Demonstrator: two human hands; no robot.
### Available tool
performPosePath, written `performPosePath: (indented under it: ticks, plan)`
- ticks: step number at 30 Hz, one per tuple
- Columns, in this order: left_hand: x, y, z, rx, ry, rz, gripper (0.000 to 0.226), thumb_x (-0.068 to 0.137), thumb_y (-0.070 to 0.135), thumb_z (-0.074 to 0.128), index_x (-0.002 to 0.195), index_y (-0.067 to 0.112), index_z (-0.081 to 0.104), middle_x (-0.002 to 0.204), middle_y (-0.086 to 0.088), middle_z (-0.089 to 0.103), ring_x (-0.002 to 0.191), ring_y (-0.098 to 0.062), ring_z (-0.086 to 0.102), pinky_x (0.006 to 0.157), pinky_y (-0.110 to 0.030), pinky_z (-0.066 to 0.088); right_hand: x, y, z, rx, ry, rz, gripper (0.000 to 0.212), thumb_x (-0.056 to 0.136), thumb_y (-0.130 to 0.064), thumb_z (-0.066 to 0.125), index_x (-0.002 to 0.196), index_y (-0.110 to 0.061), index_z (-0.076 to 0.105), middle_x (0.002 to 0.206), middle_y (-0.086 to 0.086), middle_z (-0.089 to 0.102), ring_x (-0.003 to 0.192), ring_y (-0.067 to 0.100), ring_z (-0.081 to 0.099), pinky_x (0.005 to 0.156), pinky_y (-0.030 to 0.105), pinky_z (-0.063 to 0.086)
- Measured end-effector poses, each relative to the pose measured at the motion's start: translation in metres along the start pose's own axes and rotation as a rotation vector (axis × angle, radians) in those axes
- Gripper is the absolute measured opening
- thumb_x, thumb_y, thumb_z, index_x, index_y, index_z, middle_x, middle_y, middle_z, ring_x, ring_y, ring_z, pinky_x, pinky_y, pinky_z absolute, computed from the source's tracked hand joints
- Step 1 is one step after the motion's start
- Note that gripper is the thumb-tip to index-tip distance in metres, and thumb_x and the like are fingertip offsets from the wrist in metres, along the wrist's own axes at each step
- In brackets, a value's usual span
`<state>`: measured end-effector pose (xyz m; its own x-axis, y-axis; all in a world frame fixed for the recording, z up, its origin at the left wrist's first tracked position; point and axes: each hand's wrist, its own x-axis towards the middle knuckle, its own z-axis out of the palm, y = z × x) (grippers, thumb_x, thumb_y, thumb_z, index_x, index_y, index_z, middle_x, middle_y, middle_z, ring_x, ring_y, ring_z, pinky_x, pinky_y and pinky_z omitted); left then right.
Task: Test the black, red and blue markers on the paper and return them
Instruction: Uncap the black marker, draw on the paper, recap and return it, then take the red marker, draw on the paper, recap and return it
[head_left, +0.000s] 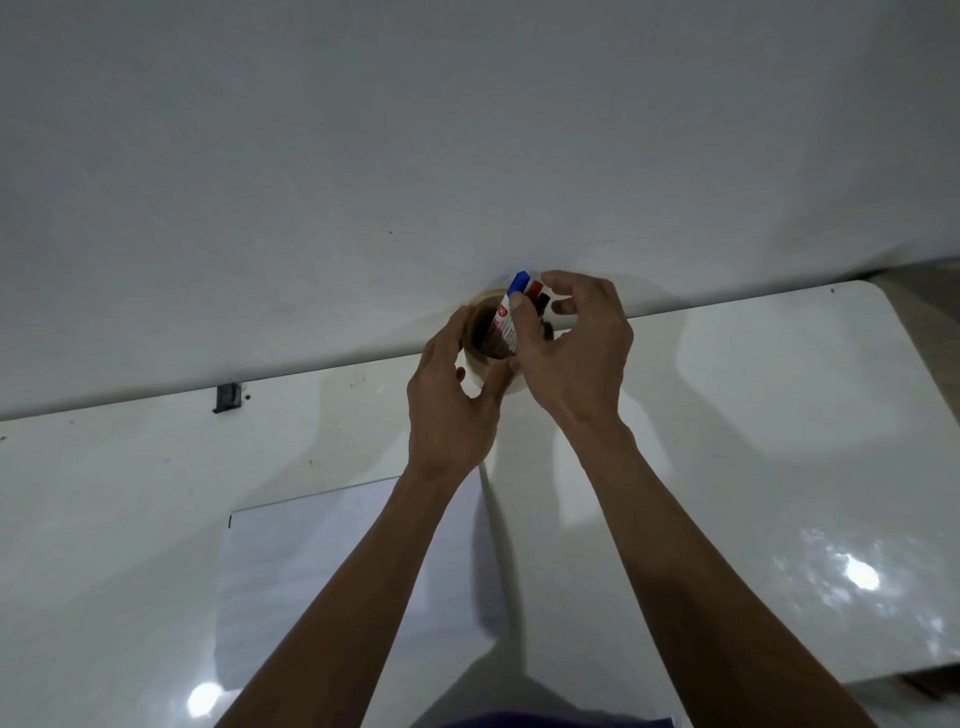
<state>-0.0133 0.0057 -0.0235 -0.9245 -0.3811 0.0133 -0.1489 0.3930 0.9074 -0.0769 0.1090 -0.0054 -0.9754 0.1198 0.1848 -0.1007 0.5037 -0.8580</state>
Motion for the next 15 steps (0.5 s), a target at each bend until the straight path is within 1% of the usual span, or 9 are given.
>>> performPosePath:
  ticks: [3,5,7,9,10,13,15]
  plan:
    - [-0.001,-0.001,0.000,-0.016,0.007,0.010,0.064,0.087,0.019,0.076,0.144,0.026,0.048,0.137,0.013,0.058,0.126,-0.007,0.055,0.090,-0.013,0.046,0.002,-0.004,0.004,-0.005,0.016,0.034,0.023,0.087,-0.025,0.077,0.107,-0.014,0.072,0.111,0.003,0.070,0.086,0.012,0.064,0.069,0.006,0.039]
    - [-0.001,-0.002,0.000,-0.018,0.004,0.017,0.064,0.087,0.018,0.076,0.144,0.026,0.048,0.137,0.013,0.058,0.125,-0.006,0.055,0.091,-0.014,0.046,0.003,-0.006,0.005,-0.011,0.036,0.061,0.017,0.089,-0.023,0.075,0.104,-0.014,0.073,0.110,0.003,0.071,0.087,0.015,0.067,0.067,0.003,0.035]
    - [0.000,-0.004,0.001,-0.010,0.007,0.020,0.064,0.087,0.018,0.076,0.144,0.025,0.048,0.136,0.015,0.057,0.124,-0.003,0.053,0.091,-0.015,0.046,0.004,-0.007,0.005,-0.025,0.047,0.066,0.014,0.090,-0.021,0.074,0.101,-0.013,0.073,0.108,0.003,0.072,0.087,0.016,0.068,0.064,0.001,0.037]
    - [-0.001,-0.005,0.002,0.000,0.011,0.024,0.064,0.087,0.019,0.076,0.144,0.024,0.047,0.133,0.018,0.055,0.122,-0.001,0.052,0.091,-0.015,0.046,0.004,-0.008,0.006,-0.025,0.048,0.058,0.012,0.089,-0.019,0.074,0.097,-0.010,0.073,0.105,0.005,0.073,0.087,0.017,0.068,0.068,-0.001,0.040]
    - [-0.001,-0.006,0.002,0.002,0.013,0.026,0.064,0.087,0.019,0.076,0.145,0.024,0.047,0.134,0.017,0.056,0.123,-0.002,0.053,0.091,-0.016,0.047,0.004,-0.009,0.005,-0.021,0.045,0.052,0.011,0.089,-0.019,0.075,0.095,-0.009,0.073,0.102,0.006,0.073,0.086,0.018,0.068,0.071,-0.003,0.040]
    - [-0.001,-0.006,0.003,0.010,0.019,0.038,0.064,0.088,0.021,0.075,0.145,0.020,0.047,0.138,0.006,0.059,0.124,-0.008,0.055,0.092,-0.022,0.049,0.005,-0.013,0.000,0.015,0.057,0.028,0.011,0.090,-0.020,0.074,0.092,-0.009,0.072,0.097,0.005,0.073,0.088,0.019,0.068,0.074,-0.001,0.039]
    - [0.000,-0.007,0.002,0.023,0.016,0.042,0.062,0.089,0.024,0.075,0.145,0.023,0.047,0.134,0.014,0.057,0.120,-0.003,0.053,0.091,-0.020,0.049,0.007,-0.021,-0.008,0.033,0.078,0.010,0.014,0.093,-0.023,0.072,0.094,-0.009,0.071,0.097,0.003,0.073,0.087,0.017,0.067,0.074,0.000,0.040]
